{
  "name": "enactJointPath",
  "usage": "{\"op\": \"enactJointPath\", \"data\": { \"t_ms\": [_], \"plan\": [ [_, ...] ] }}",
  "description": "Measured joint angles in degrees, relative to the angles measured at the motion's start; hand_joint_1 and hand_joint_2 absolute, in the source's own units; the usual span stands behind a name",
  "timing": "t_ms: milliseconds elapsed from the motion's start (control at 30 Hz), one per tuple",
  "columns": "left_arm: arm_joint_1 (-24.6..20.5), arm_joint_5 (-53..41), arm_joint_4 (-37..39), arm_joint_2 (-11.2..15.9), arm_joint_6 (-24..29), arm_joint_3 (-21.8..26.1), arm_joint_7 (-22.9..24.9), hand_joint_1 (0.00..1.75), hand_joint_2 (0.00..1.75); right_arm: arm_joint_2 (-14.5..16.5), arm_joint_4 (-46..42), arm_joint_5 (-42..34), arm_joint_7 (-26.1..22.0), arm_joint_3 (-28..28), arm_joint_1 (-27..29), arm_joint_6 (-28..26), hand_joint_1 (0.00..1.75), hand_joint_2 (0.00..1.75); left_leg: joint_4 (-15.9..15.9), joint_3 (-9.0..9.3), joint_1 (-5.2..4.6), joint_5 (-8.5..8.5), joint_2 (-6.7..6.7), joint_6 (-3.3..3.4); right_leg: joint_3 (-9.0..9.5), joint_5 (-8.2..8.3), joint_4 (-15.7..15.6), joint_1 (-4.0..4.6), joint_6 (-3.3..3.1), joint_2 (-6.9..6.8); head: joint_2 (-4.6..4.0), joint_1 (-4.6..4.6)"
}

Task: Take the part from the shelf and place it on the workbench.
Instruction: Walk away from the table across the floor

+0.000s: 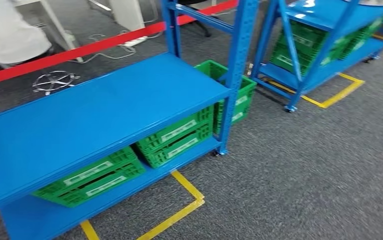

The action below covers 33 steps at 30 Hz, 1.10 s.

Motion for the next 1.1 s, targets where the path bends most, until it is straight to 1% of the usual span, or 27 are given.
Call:
{"op": "enactJointPath", "data": {
  "t_ms": [33, 67, 100, 133, 167, 233, 267, 300, 367, 400, 433, 500, 533, 567, 600, 633, 667, 700, 733, 767, 800, 867, 900, 933, 1000, 1067, 1100],
  "plan": [
    [0.0, 0.2, 0.0, 0.0, 0.0, -0.1, 0.0, 0.0, 0.0, 0.0, 0.0, 0.0, 0.0, 0.0, 0.1, -0.1, 0.0, 0.0, 3.5, -1.74, 0.16, -1.35, 0.64, -0.23, 0.09, -0.15, 0.0, 0.07, -0.06, -1.0, 0.0, -0.01],
    [-0.1, 0.4, 0.0, 0.1, 0.1, -0.3, 0.0, 0.0, 0.0, 0.0, 0.0, 0.0, 0.0, 0.0, 0.2, -0.1, 0.0, 0.0, 5.8, -2.83, 0.31, -1.78, 0.92, -0.41, 0.22, -0.31, 0.0, 0.12, -0.07, -1.96, 0.0, -0.01],
    [-0.1, 0.6, 0.0, 0.2, 0.1, -0.5, 0.0, 0.0, 0.0, 0.0, 0.0, 0.1, 0.0, 0.1, 0.2, -0.2, 0.0, 0.0, 5.9, -2.87, 0.4, -1.08, 1.08, -0.52, 0.4, -0.47, 0.0, 0.13, -0.04, -2.83, 0.0, 0.0],
    [-0.1, 0.9, 0.0, 0.2, 0.1, -0.7, 0.0, 0.0, 0.0, 0.0, 0.0, 0.1, -0.1, 0.2, 0.2, -0.2, 0.0, 0.0, 3.7, -1.72, 0.45, 0.68, 1.43, -0.52, 0.65, -0.64, 0.0, 0.13, 0.02, -3.59, 0.0, -0.02],
    [0.0, 1.1, 0.0, 0.3, 0.1, -0.9, 0.0, 0.0, 0.0, 0.0, 0.0, 0.1, -0.1, 0.3, 0.1, -0.3, 0.0, 0.0, 0.0, 0.22, 0.44, 2.91, 2.23, -0.39, 0.96, -0.82, 0.0, 0.14, 0.13, -4.26, 0.0, -0.03],
    [0.0, 1.5, 0.0, 0.3, 0.1, -1.3, 0.0, 0.0, 0.0, 0.0, 0.0, 0.2, -0.1, 0.4, 0.1, -0.4, 0.0, 0.0, -7.1, 3.78, -0.04, 5.37, 5.01, 0.24, 1.39, -1.26, 0.0, 0.38, 0.61, -5.45, 0.0, -0.03],
    [0.0, 1.6, 0.0, 0.3, 0.1, -1.5, 0.0, 0.0, 0.0, 0.0, 0.0, 0.2, -0.2, 0.5, 0.0, -0.4, 0.0, 0.0, -8.9, 4.58, -0.31, 5.58, 5.97, 0.66, 1.54, -1.46, 0.0, 0.55, 0.92, -6.06, 0.0, 0.01],
    [0.0, 1.7, 0.0, 0.3, 0.1, -1.7, 0.0, 0.0, 0.0, 0.0, 0.0, 0.2, -0.2, 0.5, 0.0, -0.5, 0.0, 0.0, -9.5, 4.7, -0.55, 5.24, 6.27, 1.05, 1.69, -1.61, -0.1, 0.71, 1.24, -6.72, 0.0, 0.04],
    [0.2, 2.1, -0.1, 0.3, 0.2, -2.0, 0.0, 0.0, 0.0, 0.0, 0.0, 0.3, -0.2, 0.6, -0.2, -0.6, 0.0, 0.0, -10.0, 4.62, -0.45, 5.38, 4.95, 1.87, 2.06, -1.92, -0.2, 0.71, 1.87, -7.65, 0.0, 0.09],
    [0.2, 2.4, -0.1, 0.4, 0.3, -2.2, 0.0, 0.0, 0.0, 0.0, 0.0, 0.3, -0.2, 0.8, -0.4, -0.6, 0.0, 0.0, -10.2, 4.72, -0.28, 5.52, 4.24, 2.28, 1.95, -2.44, 0.2, 0.59, 2.16, -6.71, -0.01, 0.21],
    [0.2, 2.5, -0.1, 0.4, 0.4, -2.4, 0.0, 0.0, 0.0, 0.0, 0.0, 0.3, -0.2, 0.9, -0.4, -0.6, 0.0, 0.0, -10.4, 4.85, -0.09, 5.68, 3.49, 2.65, 1.25, -3.5, 1.8, 0.47, 2.4, -5.06, -0.01, 0.36],
    [0.0, 2.8, -0.1, 0.3, 0.5, -2.7, 0.0, 0.0, 0.0, 0.0, 0.0, 0.4, -0.1, 1.0, -0.4, -0.6, 0.0, 0.0, -10.6, 4.96, 0.06, 5.74, 2.01, 3.13, -2.13, -6.88, 8.8, 0.32, 2.65, -1.25, -0.01, 0.74],
    [0.0, 2.9, -0.1, 0.3, 0.5, -2.8, 0.0, 0.0, 0.0, 0.0, 0.0, 0.4, -0.1, 1.1, -0.3, -0.6, 0.0, 0.0, -10.6, 4.97, 0.03, 5.69, 1.16, 3.23, -4.32, -8.38, 12.9, 0.32, 2.7, -0.46, 0.0, 0.81],
    [0.0, 3.0, -0.1, 0.2, 0.6, -2.9, 0.0, 0.0, 0.0, 0.0, 0.1, 0.4, -0.1, 1.1, -0.1, -0.6, 0.0, 0.0, -10.5, 5.03, -0.02, 5.65, 0.29, 3.29, -6.1, -8.98, 15.7, 0.32, 2.73, -0.18, 0.0, 0.85],
    [0.1, 3.1, -0.1, 0.2, 0.6, -3.0, 0.0, 0.0, 0.0, 0.0, 0.1, 0.4, 0.0, 1.2, 0.0, -0.6, 0.0, 0.0, -10.5, 5.13, -0.05, 5.61, -0.65, 3.3, -6.99, -8.35, 16.5, 0.32, 2.71, -0.07, 0.0, 0.86],
    [0.1, 3.2, -0.1, 0.2, 0.6, -3.0, 0.0, 0.0, 0.0, 0.0, 0.1, 0.4, 0.0, 1.2, 0.1, -0.7, 0.0, 0.0, -10.5, 5.31, -0.06, 5.55, -1.62, 3.22, -6.69, -6.46, 14.8, 0.3, 2.65, 0.12, 0.0, 0.86],
    [0.1, 3.3, -0.1, 0.2, 0.7, -3.0, 0.0, 0.0, 0.0, 0.0, 0.1, 0.5, 0.0, 1.3, 0.1, -0.7, 0.0, 0.0, -10.4, 5.53, -0.03, 5.44, -2.54, 3.08, -5.45, -3.81, 11.2, 0.25, 2.58, 0.67, 0.0, 0.87],
    [0.1, 3.3, -0.1, 0.2, 0.7, -3.0, 0.0, 0.0, 0.0, -0.1, 0.1, 0.5, 0.0, 1.3, 0.1, -0.7, 0.0, 0.0, -10.4, 5.68, -0.01, 5.3, -3.37, 2.87, -3.88, -1.68, 7.3, 0.09, 2.49, 2.13, 0.0, 0.89],
    [0.0, 3.3, -0.1, 0.2, 0.7, -3.0, 0.1, 0.0, 0.0, -0.1, 0.2, 0.5, 0.0, 1.3, 0.1, -0.7, 0.0, 0.0, -10.2, 5.67, -0.04, 5.14, -4.09, 2.63, -2.44, -0.27, 3.8, -0.11, 2.39, 3.73, 0.0, 0.87],
    [0.0, 3.4, -0.1, 0.2, 0.7, -3.0, 0.2, 0.0, 0.0, -0.1, 0.2, 0.6, 0.0, 1.3, 0.1, -0.7, 0.0, 0.0, -10.0, 5.51, -0.01, 5.09, -4.75, 2.32, -1.49, 0.23, 1.8, -0.23, 2.25, 5.01, 0.0, 0.86],
    [0.0, 3.6, -0.1, 0.2, 0.8, -3.1, 0.4, 0.0, 0.0, -0.1, 0.3, 0.6, 0.0, 1.4, 0.1, -0.7, 0.0, 0.0, -10.0, 5.26, 0.06, 5.13, -5.42, 1.99, -1.06, 0.03, 1.1, -0.27, 2.03, 5.78, 0.0, 0.86],
    [0.0, 3.8, -0.1, 0.3, 1.0, -3.3, 1.0, 0.0, 0.0, -0.1, 0.3, 0.7, 0.1, 1.4, 0.1, -0.7, 0.0, 0.0, -9.9, 4.83, 0.31, 5.25, -6.51, 1.27, -0.66, 0.02, 0.9, -0.14, 1.37, 4.69, 0.0, 0.87],
    [0.1, 3.8, -0.1, 0.4, 1.1, -3.4, 1.2, 0.0, 0.0, -0.1, 0.4, 0.7, 0.1, 1.4, 0.0, -0.7, 0.0, 0.0, -9.5, 4.61, 0.28, 4.96, -5.79, 0.94, -0.48, 0.04, 0.7, -0.14, 0.95, 3.93, 0.0, 0.79],
    [0.1, 3.9, -0.1, 0.4, 1.1, -3.5, 1.3, 0.0, 0.0, -0.1, 0.4, 0.8, 0.1, 1.4, 0.0, -0.7, 0.0, 0.0, -8.2, 3.99, 0.19, 4.11, -4.3, 0.63, -0.25, 0.05, 0.5, -0.17, 0.57, 3.07, 0.0, 0.53],
    [0.0, 3.9, -0.1, 0.5, 1.2, -3.7, 1.4, 0.0, 0.0, -0.1, 0.4, 0.8, 0.1, 1.4, 0.1, -0.7, 0.0, 0.0, -2.0, 1.04, 0.12, 0.92, -0.49, 0.09, 0.18, -0.16, 0.2, -0.05, -0.05, 1.18, 0.0, 0.07],
    [0.0, 3.8, -0.1, 0.5, 1.2, -4.0, 1.3, 0.0, 0.0, -0.1, 0.4, 0.8, 0.1, 1.4, 0.2, -0.7, 0.0, 0.0, 5.3, -2.68, 0.35, -1.71, 0.9, -0.25, 0.5, -0.52, 0.2, 0.18, -0.32, -0.86, 0.0, -0.05],
    [0.0, 3.8, -0.1, 0.6, 1.2, -4.1, 1.3, 0.0, 0.0, -0.1, 0.4, 0.8, 0.1, 1.4, 0.3, -0.7, 0.0, 0.0, 6.7, -3.49, 0.42, -1.6, 1.09, -0.3, 0.68, -0.71, 0.2, 0.26, -0.36, -1.79, 0.0, -0.07]
  ]
}}
